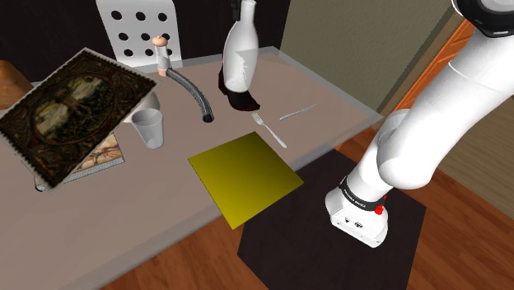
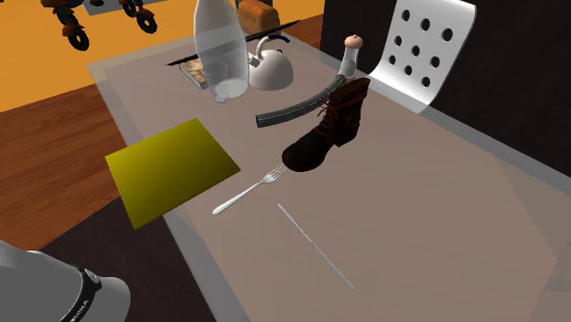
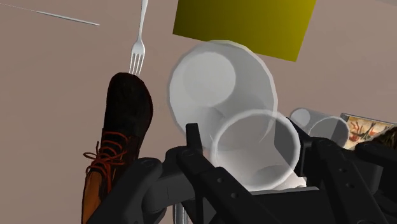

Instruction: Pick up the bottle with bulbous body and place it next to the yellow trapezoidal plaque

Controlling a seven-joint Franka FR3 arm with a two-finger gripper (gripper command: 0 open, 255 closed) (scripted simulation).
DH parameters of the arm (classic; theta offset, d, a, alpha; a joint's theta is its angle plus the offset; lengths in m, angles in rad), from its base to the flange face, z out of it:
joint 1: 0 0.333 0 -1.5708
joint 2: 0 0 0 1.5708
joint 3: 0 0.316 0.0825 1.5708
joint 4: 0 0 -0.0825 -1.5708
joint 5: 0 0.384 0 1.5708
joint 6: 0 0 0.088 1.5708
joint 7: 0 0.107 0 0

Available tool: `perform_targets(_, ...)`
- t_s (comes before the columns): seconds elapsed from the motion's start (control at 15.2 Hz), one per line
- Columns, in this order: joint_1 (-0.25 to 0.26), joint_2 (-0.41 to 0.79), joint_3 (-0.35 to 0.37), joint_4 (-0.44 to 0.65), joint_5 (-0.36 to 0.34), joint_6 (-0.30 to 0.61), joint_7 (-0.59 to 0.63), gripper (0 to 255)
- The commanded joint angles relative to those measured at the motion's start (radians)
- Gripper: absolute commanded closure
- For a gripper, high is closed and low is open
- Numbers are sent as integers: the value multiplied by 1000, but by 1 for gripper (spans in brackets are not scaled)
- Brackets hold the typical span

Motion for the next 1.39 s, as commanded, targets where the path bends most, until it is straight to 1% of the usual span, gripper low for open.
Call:
perform_targets(0.0, 1, -10, 1, -36, -1, 27, 2, 255)
perform_targets(0.66, 1, -38, 1, -205, -3, 168, 4, 255)
perform_targets(1.32, 0, -43, 1, -345, -4, 303, 5, 255)
